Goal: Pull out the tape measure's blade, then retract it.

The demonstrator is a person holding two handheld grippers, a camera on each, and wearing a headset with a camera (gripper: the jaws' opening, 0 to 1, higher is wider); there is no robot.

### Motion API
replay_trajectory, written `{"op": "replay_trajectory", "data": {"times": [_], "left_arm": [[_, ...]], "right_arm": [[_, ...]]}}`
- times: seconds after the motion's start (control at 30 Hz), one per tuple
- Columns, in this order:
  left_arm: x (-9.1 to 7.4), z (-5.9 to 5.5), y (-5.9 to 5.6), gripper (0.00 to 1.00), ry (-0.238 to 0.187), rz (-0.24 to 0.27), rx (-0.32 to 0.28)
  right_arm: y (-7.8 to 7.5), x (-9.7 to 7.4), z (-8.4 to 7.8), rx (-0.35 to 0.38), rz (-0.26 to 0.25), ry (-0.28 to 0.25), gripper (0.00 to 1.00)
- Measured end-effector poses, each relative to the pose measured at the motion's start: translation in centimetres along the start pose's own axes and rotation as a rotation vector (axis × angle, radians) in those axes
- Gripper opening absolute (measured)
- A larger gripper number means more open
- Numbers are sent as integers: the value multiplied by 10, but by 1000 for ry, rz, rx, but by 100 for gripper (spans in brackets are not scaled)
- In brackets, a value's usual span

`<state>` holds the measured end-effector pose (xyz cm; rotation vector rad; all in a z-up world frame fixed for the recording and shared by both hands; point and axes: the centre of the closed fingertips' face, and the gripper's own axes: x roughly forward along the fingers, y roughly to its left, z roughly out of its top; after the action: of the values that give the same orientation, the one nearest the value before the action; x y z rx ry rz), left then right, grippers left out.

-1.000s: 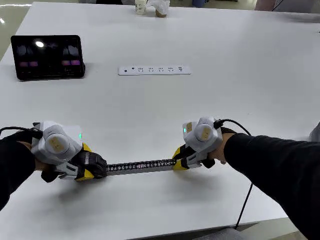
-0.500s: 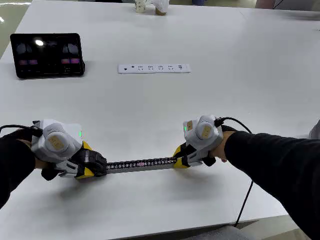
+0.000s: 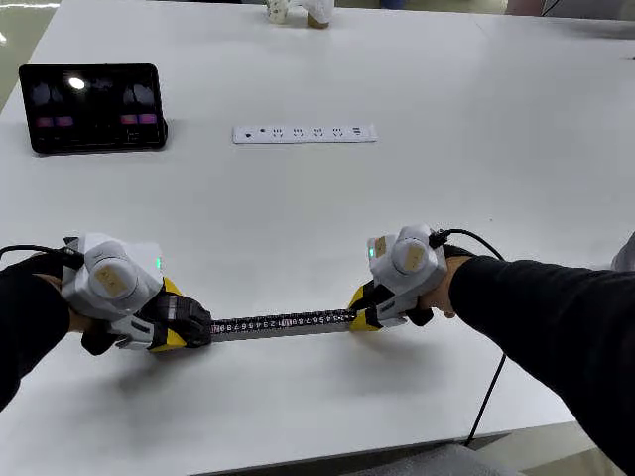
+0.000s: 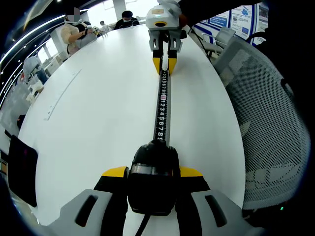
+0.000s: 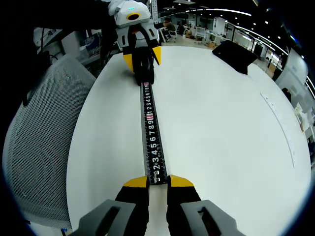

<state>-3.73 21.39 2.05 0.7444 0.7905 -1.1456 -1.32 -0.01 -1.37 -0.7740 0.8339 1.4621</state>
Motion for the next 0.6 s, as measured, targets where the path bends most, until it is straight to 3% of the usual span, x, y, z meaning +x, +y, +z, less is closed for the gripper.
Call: {"op": "replay_trajectory", "data": {"times": [0.6], "left_arm": [[0,1,-1,31,-3,2,-1]], "right_arm": [[-1,-5,-8,5,-6,12,10]]}}
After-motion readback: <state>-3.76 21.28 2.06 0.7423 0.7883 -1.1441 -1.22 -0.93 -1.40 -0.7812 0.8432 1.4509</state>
